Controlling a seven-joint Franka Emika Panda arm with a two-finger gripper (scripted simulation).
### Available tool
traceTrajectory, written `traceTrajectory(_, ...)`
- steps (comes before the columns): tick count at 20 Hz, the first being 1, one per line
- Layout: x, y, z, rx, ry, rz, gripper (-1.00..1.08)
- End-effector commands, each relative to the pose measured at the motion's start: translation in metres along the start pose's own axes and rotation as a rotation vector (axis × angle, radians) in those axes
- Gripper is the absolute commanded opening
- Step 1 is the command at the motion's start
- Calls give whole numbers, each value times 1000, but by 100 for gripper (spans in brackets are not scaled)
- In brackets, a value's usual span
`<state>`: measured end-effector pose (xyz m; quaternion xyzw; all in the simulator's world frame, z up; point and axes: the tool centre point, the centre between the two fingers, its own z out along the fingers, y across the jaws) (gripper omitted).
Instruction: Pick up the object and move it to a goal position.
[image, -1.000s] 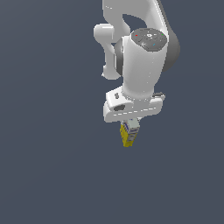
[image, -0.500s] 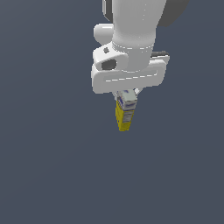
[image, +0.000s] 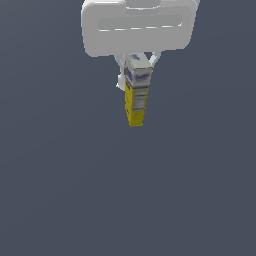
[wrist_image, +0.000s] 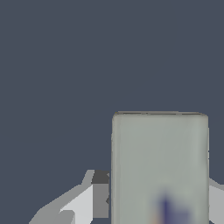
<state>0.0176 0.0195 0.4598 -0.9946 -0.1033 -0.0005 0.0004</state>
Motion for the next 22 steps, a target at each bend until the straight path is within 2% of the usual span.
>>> traceTrajectory(1, -5, 5, -23, 0, -1, 0, -100)
traceTrajectory(10, -13, 15, -74, -1, -1, 0, -100)
traceTrajectory(22, -14, 19, -91, -1, -1, 0, -100)
